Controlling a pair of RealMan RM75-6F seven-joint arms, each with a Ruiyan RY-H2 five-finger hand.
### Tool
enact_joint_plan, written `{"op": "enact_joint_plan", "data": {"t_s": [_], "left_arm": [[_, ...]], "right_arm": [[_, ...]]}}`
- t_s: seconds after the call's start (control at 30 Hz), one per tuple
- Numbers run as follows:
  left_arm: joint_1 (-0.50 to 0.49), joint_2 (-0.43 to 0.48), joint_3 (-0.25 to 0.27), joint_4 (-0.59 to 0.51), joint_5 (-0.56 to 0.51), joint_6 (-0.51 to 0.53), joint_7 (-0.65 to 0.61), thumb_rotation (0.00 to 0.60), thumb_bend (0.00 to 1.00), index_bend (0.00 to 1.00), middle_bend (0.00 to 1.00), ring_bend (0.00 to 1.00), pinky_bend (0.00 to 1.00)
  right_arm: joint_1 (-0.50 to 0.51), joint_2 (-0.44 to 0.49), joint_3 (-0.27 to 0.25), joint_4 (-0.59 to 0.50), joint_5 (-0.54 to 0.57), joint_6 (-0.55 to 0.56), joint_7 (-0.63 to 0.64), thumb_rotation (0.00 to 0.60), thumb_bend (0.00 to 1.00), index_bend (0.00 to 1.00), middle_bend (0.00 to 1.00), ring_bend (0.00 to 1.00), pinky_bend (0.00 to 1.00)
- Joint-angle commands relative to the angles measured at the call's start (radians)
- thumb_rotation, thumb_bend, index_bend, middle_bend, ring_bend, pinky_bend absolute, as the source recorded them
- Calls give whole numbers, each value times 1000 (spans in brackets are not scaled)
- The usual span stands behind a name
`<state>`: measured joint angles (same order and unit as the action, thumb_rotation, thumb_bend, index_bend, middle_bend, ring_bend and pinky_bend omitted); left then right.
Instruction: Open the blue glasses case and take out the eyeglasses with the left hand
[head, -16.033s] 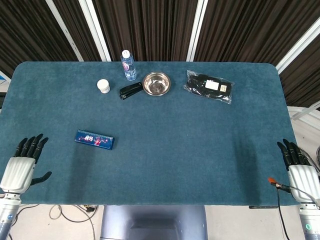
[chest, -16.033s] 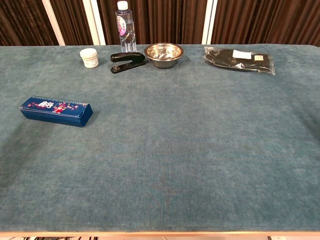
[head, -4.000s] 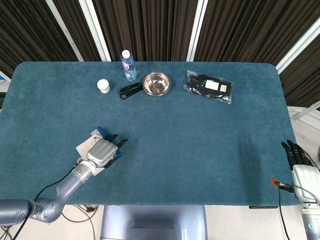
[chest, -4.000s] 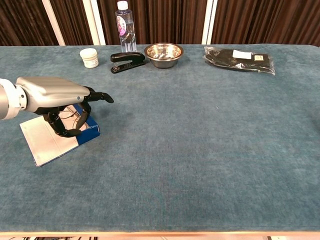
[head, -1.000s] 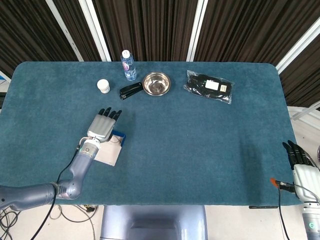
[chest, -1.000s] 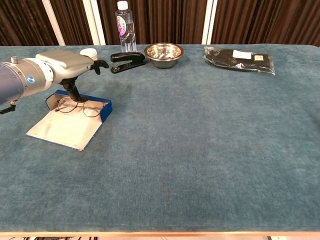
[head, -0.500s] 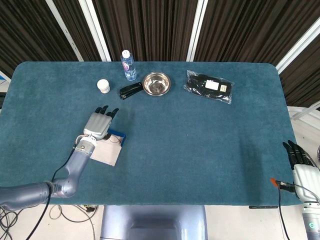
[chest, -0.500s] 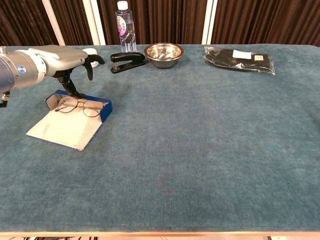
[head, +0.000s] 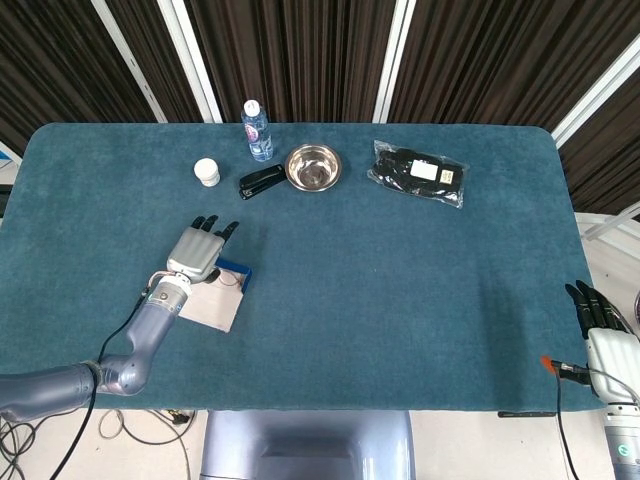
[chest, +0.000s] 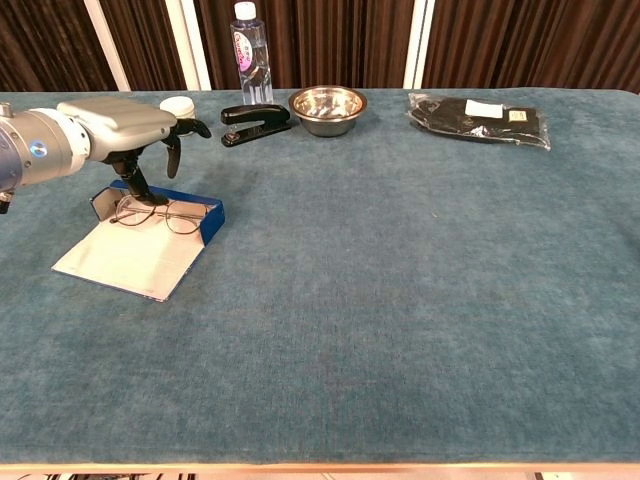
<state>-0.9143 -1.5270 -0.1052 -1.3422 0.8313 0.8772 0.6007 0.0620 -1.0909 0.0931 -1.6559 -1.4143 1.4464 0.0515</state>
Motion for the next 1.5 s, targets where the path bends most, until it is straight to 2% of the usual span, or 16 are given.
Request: {"op": "enact_joint_plan", "data": {"t_s": [0.03, 0.53, 0.83, 1.2, 1.5], "left_arm": [[-1, -13, -1, 15, 13, -1, -11, 600, 242, 81, 417, 78, 127], [-3, -32, -2, 48, 19, -16, -13, 600, 247, 87, 429, 80, 127], [-5, -39, -8, 56, 20, -21, -17, 600, 307, 102, 443, 80, 127], [-3, -45, -5, 65, 20, -29, -19, 600, 316, 113, 462, 80, 127], [3, -50, -4, 71, 33, -32, -36, 600, 378, 134, 498, 94, 127]], "right_arm": [[0, 0, 0, 0, 1, 0, 1, 600, 135, 0, 0, 0, 238], [1, 0, 0, 0, 1, -2, 4, 600, 136, 0, 0, 0, 238], [0, 0, 0, 0, 1, -2, 5, 600, 135, 0, 0, 0, 237], [-1, 0, 0, 1, 1, 0, 5, 600, 135, 0, 0, 0, 237], [-2, -2, 0, 2, 0, 2, 5, 600, 136, 0, 0, 0, 238]]}}
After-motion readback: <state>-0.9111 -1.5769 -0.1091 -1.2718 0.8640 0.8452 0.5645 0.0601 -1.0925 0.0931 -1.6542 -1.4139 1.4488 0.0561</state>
